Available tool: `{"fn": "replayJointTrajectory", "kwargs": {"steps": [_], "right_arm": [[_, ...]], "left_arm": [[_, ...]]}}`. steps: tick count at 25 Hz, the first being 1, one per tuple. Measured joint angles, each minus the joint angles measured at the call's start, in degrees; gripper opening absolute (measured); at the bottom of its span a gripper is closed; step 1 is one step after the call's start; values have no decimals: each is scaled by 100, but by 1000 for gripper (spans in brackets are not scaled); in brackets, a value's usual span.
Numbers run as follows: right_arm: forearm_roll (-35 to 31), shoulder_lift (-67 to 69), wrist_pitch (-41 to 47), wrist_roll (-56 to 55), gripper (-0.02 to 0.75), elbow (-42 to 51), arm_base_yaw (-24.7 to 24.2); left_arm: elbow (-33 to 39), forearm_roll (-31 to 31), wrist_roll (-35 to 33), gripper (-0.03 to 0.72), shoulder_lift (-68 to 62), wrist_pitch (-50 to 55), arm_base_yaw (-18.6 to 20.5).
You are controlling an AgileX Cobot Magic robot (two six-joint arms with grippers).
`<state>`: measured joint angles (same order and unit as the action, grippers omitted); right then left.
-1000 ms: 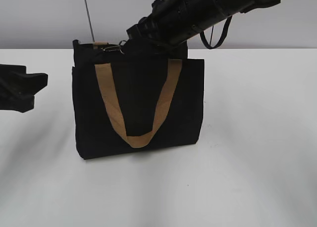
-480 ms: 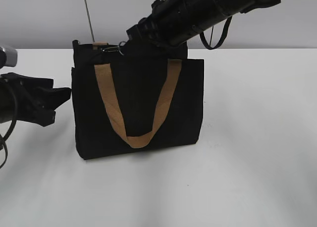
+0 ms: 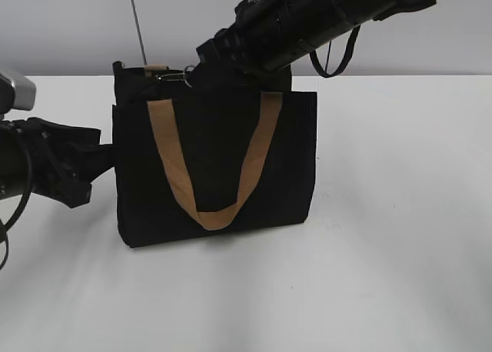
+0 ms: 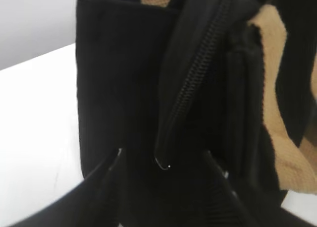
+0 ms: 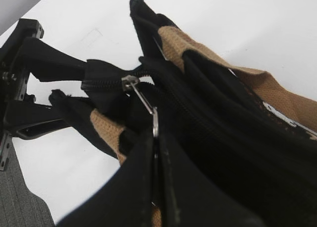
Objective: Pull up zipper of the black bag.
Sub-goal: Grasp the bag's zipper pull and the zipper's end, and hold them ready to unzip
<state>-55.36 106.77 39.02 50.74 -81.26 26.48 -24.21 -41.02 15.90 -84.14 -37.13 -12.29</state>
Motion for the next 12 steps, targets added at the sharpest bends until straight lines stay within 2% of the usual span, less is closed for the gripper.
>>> {"fn": "replayJointTrajectory", "kwargs": {"steps": [7, 12], "right_arm": [[0, 0, 69, 0, -1, 0, 0], [0, 0, 120, 6, -1, 0, 0]], "left_arm": [[-282, -45, 19, 354, -374, -153, 0], [-448, -57, 60, 261, -498, -216, 0]]}}
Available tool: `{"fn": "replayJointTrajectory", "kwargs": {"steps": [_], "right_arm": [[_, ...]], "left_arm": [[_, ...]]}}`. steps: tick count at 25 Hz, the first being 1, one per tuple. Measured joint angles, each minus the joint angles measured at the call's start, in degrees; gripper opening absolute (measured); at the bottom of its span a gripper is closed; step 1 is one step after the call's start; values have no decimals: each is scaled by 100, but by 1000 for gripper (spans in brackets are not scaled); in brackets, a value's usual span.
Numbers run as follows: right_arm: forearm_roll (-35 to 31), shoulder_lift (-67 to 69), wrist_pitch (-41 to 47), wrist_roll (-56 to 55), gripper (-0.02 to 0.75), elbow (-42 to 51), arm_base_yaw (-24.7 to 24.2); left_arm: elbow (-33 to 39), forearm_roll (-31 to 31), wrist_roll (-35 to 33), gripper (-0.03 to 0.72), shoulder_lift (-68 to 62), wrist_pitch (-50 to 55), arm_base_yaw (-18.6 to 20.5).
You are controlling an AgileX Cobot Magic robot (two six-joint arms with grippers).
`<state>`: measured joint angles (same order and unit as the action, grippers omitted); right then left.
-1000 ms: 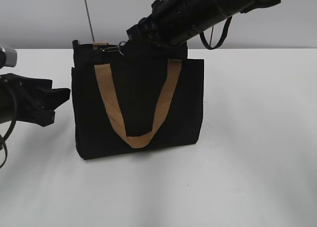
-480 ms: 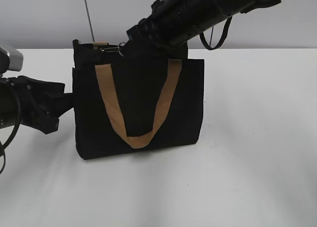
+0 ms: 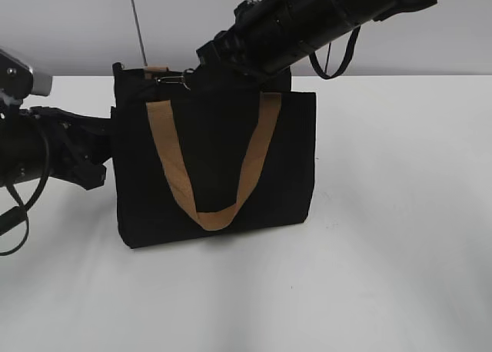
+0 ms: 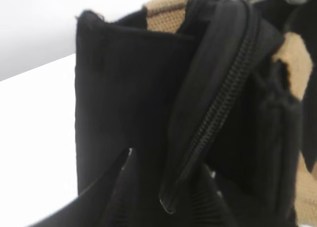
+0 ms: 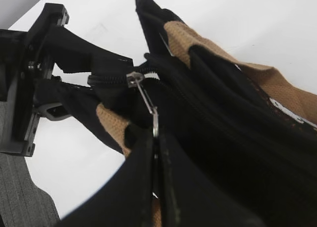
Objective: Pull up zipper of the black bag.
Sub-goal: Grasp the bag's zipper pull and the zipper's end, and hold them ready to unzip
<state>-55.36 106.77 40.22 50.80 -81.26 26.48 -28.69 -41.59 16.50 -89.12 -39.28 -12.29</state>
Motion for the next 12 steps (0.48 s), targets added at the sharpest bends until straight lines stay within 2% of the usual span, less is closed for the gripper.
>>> {"fn": "replayJointTrajectory", "kwargs": {"steps": [6, 8, 12], "right_arm": [[-5, 0, 18, 0, -1, 0, 0], [-10, 0, 24, 0, -1, 0, 0], [-40, 0, 30, 0, -1, 0, 0]], "left_arm": [[0, -11, 87, 41, 0, -2, 0], [0, -11, 92, 14, 44, 127, 0], [0, -11, 96, 8, 537, 714, 0]]}}
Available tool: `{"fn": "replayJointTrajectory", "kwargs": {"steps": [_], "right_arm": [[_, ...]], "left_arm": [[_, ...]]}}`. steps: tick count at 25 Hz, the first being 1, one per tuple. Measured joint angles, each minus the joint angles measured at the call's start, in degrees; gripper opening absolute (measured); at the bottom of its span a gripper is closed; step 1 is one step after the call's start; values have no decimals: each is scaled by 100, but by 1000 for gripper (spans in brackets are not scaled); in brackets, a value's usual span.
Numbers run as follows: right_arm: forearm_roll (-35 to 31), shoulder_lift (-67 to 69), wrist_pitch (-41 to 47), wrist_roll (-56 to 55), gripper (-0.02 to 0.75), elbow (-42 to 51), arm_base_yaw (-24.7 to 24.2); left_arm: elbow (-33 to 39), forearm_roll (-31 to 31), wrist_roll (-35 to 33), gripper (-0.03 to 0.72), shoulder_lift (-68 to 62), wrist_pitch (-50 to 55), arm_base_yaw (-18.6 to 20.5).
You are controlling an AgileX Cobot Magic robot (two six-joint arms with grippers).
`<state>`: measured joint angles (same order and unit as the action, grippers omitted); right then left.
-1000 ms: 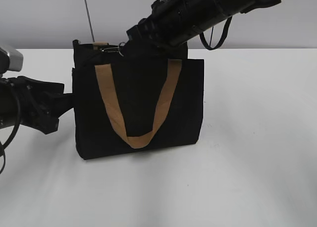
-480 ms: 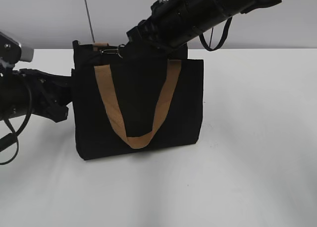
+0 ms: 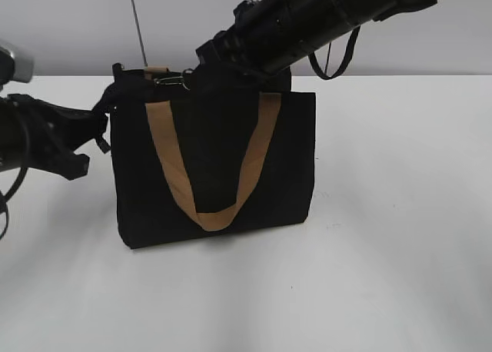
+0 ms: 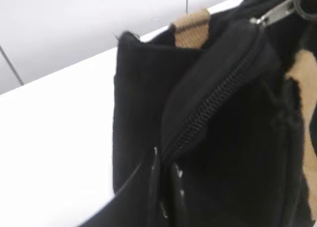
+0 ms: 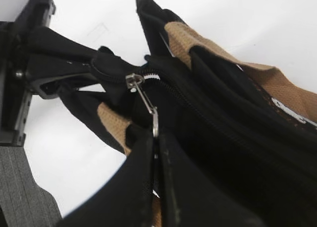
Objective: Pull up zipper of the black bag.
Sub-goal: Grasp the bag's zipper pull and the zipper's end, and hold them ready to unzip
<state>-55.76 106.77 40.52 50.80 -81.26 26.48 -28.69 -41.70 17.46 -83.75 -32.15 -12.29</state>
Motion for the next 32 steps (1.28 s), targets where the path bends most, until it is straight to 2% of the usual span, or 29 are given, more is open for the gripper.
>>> {"fn": "replayJointTrajectory", "kwargs": {"steps": [5, 17, 24, 32], "right_arm": [[-144, 0, 18, 0, -1, 0, 0], [-233, 0, 72, 0, -1, 0, 29], [-233, 0, 13, 0, -1, 0, 18], [-168, 0, -1, 0, -1, 0, -277]], "left_arm": [[0, 0, 3, 7, 793, 637, 0], [0, -85, 133, 7, 1439, 1308, -18], [0, -81, 133, 7, 1555, 1713, -48], [-5, -42, 138, 6, 1555, 1877, -48]]}}
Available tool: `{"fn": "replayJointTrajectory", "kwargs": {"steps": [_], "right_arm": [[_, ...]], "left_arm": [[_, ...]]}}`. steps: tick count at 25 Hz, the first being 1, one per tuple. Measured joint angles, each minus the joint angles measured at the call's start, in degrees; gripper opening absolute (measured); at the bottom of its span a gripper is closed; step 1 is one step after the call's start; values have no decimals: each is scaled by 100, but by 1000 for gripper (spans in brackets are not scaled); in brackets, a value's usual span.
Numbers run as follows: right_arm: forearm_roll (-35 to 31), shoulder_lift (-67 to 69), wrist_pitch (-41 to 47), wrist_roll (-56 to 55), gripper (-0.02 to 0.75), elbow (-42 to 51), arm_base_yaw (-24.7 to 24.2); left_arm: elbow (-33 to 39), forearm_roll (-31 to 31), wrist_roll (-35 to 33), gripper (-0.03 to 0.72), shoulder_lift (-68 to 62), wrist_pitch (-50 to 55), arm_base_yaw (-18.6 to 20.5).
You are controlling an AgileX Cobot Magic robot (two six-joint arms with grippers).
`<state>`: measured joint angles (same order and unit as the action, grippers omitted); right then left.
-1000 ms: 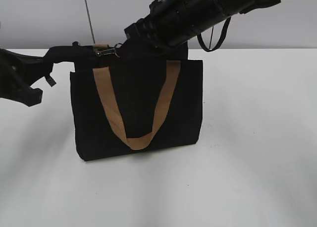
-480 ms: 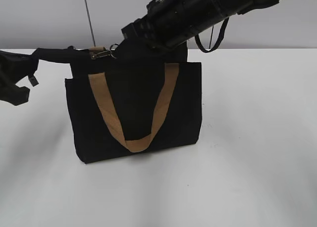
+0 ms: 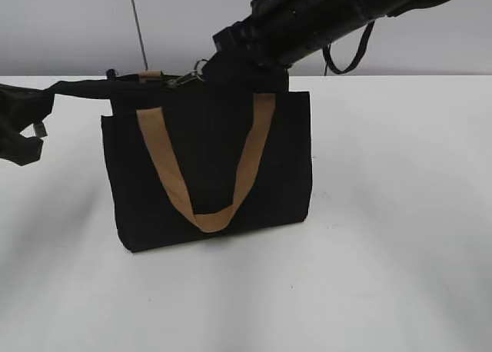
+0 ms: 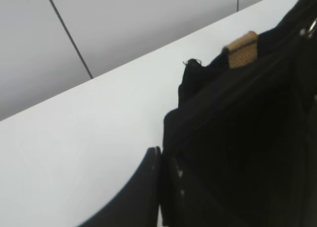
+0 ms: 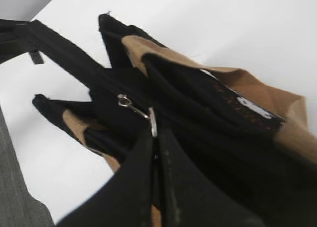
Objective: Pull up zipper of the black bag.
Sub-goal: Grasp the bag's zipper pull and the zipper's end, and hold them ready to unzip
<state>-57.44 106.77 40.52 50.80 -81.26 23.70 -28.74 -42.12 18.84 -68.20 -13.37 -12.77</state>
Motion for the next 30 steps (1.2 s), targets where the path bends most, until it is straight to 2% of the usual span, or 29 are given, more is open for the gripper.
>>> {"fn": "replayJointTrajectory", "kwargs": {"steps": [8, 16, 19, 23, 26, 28, 30], "right_arm": [[134, 0, 234, -19, -1, 0, -467], [436, -4, 698, -319, -1, 0, -1139], [397, -4, 865, -360, -1, 0, -1208], [292, -4, 1060, -378, 10, 0, -1219], [372, -100, 1132, -453, 123, 0, -1238], [529, -248, 1186, -488, 255, 0, -1244], [806, -438, 1214, -587, 342, 0, -1244]], "left_arm": [[0, 71, 0, 5, 0, 202, 0], [0, 239, 0, 5, 0, 259, 0], [0, 256, 0, 5, 0, 253, 0], [0, 764, 0, 10, 0, 326, 0], [0, 1484, 0, 79, 0, 600, 5], [0, 1861, 0, 177, 0, 912, 11], [0, 2167, 0, 274, 72, 1255, -11]]}}
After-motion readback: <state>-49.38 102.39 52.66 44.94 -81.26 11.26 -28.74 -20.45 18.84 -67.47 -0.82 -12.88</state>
